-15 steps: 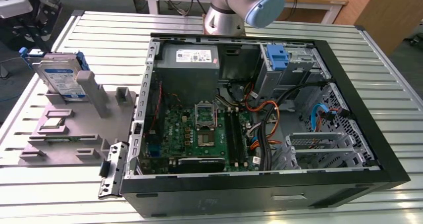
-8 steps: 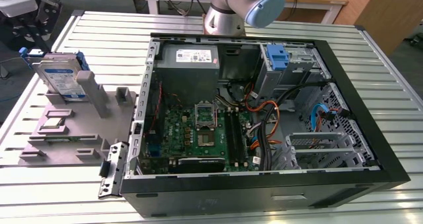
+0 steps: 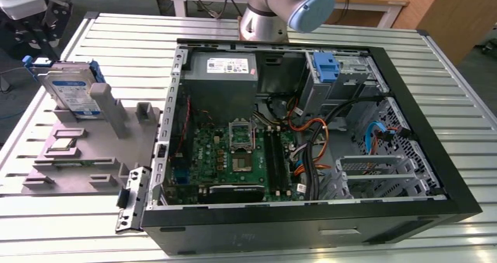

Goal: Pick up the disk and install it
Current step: 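Pick up the disk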

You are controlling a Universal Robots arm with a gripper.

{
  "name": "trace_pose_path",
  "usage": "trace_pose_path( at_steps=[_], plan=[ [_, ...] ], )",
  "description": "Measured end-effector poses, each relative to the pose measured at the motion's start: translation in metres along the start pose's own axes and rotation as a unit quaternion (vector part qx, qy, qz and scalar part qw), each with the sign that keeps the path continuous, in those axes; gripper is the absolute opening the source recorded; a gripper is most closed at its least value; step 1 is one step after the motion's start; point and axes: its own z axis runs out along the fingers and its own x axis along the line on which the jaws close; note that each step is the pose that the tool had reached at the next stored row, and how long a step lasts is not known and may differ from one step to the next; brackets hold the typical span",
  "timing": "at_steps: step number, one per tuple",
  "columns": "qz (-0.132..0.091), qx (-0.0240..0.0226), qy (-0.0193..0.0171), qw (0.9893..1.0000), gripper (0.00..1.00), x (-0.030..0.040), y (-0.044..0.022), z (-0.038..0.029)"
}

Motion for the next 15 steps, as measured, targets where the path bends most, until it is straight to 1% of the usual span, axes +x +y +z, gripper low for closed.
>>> trace_pose_path(
  at_steps=[15],
  plan=[
    [-0.028, -0.0032, 0.0003, 0.9996, 0.10, 0.0000, 0.0000, 0.0000]
  ],
)
